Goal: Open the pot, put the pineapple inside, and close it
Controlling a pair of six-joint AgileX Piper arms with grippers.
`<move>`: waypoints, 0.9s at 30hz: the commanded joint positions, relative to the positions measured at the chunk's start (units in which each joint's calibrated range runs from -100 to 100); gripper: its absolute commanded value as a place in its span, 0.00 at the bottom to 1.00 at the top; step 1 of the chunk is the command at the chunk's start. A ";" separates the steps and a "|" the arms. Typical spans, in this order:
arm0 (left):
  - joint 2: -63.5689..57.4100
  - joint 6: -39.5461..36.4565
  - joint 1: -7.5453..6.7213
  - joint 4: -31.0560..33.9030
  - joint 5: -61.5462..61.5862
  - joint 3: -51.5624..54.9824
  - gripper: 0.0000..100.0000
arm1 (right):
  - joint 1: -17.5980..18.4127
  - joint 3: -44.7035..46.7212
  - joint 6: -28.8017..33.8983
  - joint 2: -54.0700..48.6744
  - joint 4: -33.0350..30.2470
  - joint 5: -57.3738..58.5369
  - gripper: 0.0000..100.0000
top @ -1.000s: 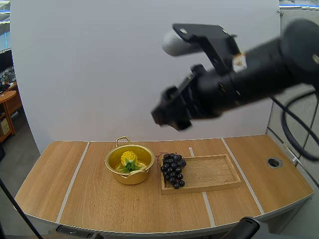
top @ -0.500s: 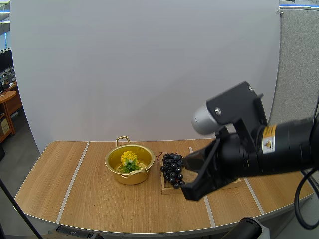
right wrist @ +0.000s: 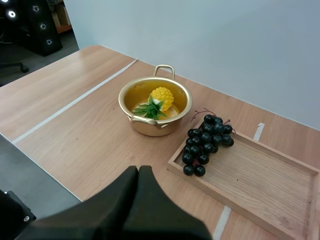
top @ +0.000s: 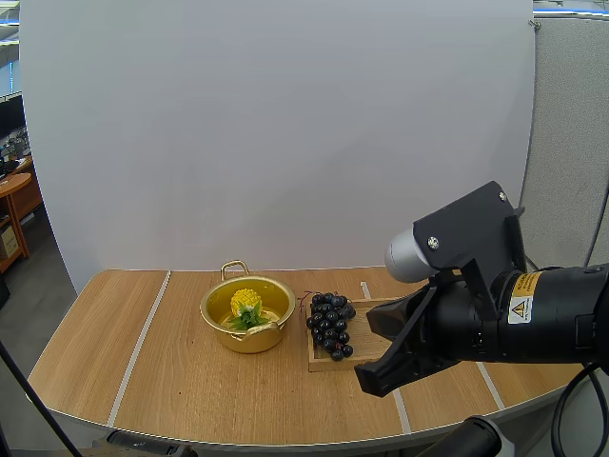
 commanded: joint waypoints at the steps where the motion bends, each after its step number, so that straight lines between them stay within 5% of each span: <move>1: -0.28 -0.25 -0.09 0.09 -1.70 -0.55 0.00 | -0.86 0.10 0.08 -0.40 0.13 -0.45 0.00; 6: -0.78 -0.25 -0.09 0.43 2.54 -0.55 0.00 | -1.17 0.10 0.08 -0.40 -0.09 0.26 0.00; 15: -1.49 -0.25 -0.09 1.53 62.88 -0.55 0.00 | -1.17 0.10 -0.02 -0.40 -0.35 0.26 0.00; 27: 0.88 -3.15 -0.09 4.80 64.97 13.52 0.00 | -1.17 0.10 -0.02 -0.40 -0.35 0.26 0.00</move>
